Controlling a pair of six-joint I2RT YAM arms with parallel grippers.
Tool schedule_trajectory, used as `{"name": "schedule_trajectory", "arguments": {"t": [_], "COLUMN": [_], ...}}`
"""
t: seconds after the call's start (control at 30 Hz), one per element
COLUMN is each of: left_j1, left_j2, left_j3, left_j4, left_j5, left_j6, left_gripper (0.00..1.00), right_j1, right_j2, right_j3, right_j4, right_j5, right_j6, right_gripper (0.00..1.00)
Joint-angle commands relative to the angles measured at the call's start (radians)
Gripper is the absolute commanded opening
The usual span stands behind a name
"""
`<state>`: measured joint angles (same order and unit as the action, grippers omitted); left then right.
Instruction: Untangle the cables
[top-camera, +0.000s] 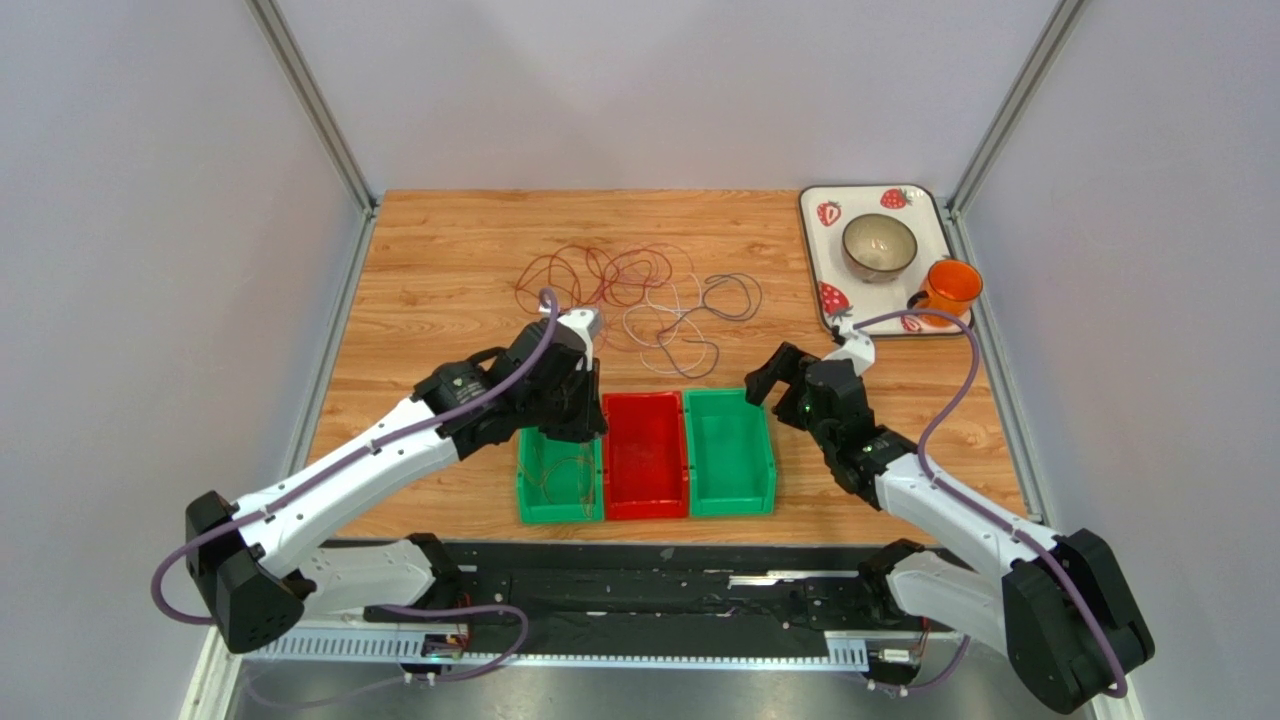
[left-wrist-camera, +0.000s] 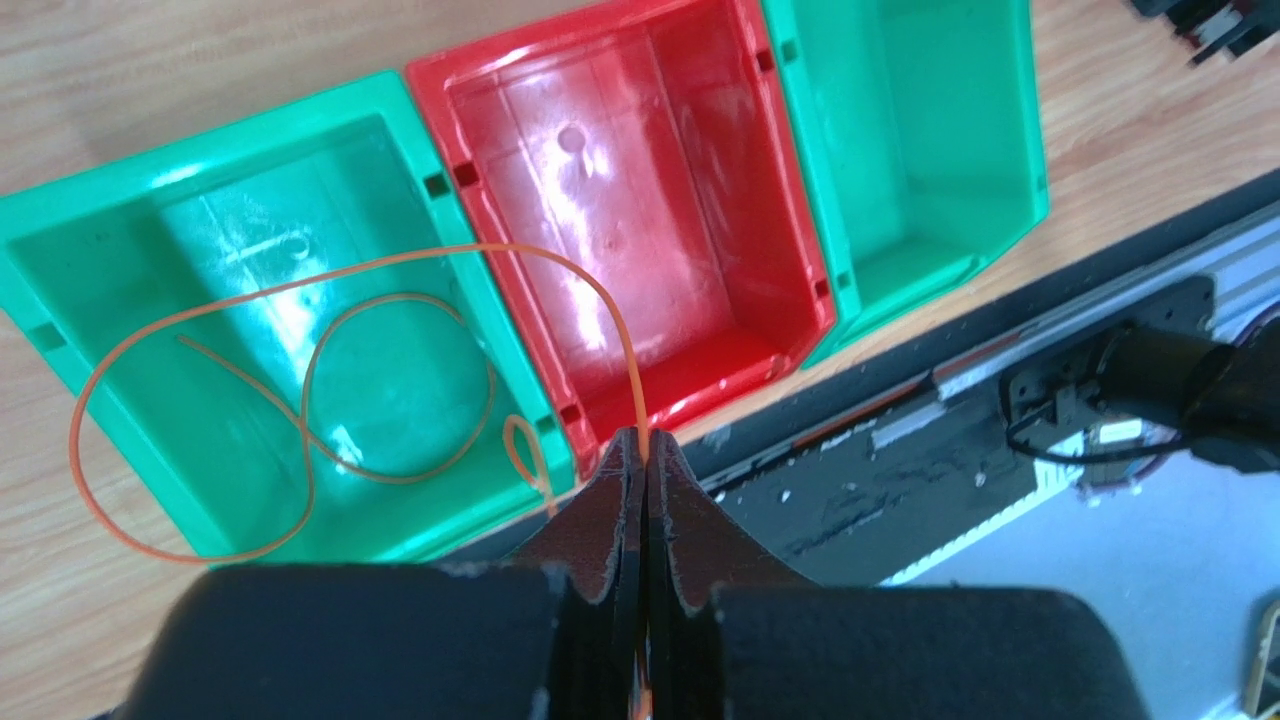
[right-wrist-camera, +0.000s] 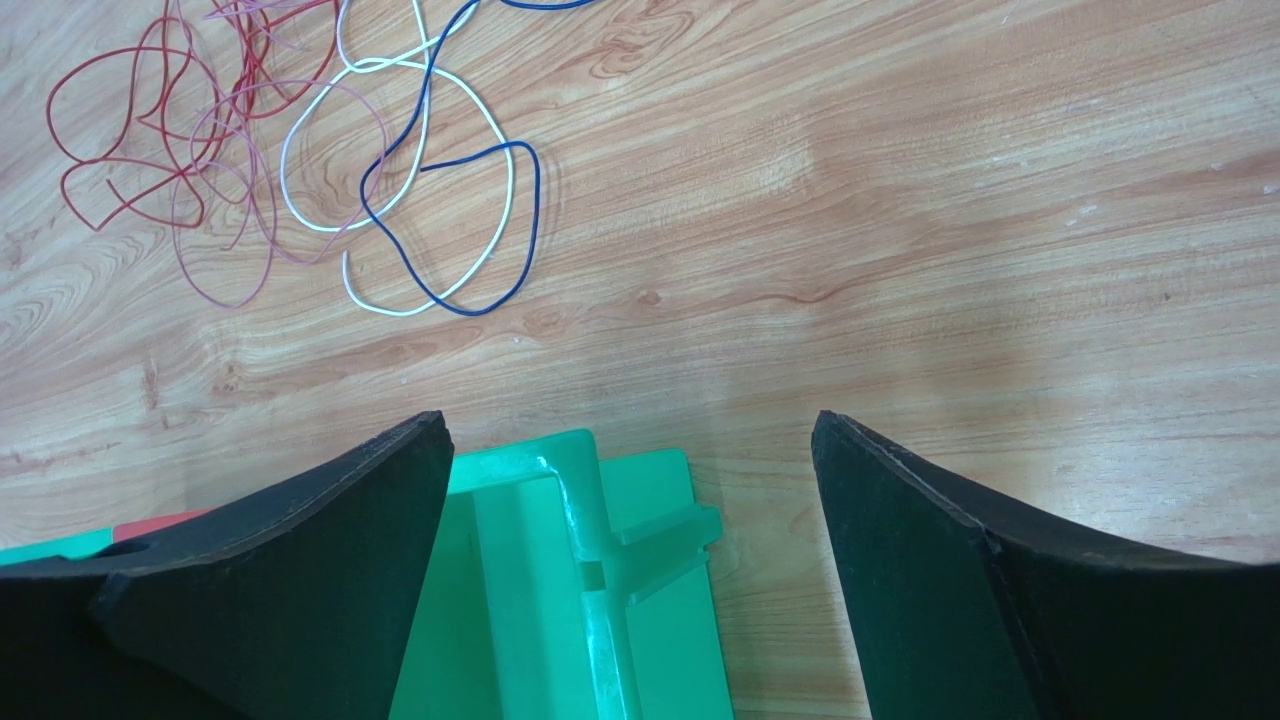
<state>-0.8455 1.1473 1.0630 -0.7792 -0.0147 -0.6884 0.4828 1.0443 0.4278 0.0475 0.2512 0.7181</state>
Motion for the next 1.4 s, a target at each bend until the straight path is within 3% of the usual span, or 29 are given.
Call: {"name": "schedule_trajectory", "arguments": {"t": [0.0,0.17,0.5,0.67,0.9,1.2,1.27,1.37], "left_j1": [0.016,0.04,0.092,0.094,0.094,0.108,0.108,0.108], "left_j2": [-0.046,-0.061,-0.021,0.028,0.026,0.066,0.074,0.088], "left_j3": [-0.024,-0.047,-0.173,-0.19,-0.164,-0.195,-0.198,-0.195], "left_j4": [0.135,0.092,0.25,0.242,0.124,0.194,0.213,0.241], "left_j5": [-0.041,-0.152,-0.022,-0.05,-0.211,-0.15,-0.148,-0.143], "left_j6": [-0.037,-0.037,-0.097,-0.129,-0.131,-0.074,-0.071,-0.057], "left_gripper": [0.0,0.0,0.0,0.0,0.0,0.01,0.06,0.22], "right_j1": [-0.006,-0.004,-0.004,-0.004,-0.004,-0.004,-0.004,-0.004], "right_j2": [-0.004,-0.006,-0.004,0.0,0.0,0.0,0.0,0.0], "right_j3": [0.042,0.042,0.042,0.043,0.045,0.045,0.045,0.046], "right_j4": [0.014,0.012,0.011,0.009,0.011,0.009,0.009,0.008], "right_j5": [0.01,0.01,0.01,0.008,0.01,0.01,0.011,0.01], "right_j6": [0.007,0.006,0.006,0.006,0.009,0.007,0.007,0.007], "right_gripper": [0.95,0.95,0.95,0.95,0.95,0.95,0.95,0.95]}}
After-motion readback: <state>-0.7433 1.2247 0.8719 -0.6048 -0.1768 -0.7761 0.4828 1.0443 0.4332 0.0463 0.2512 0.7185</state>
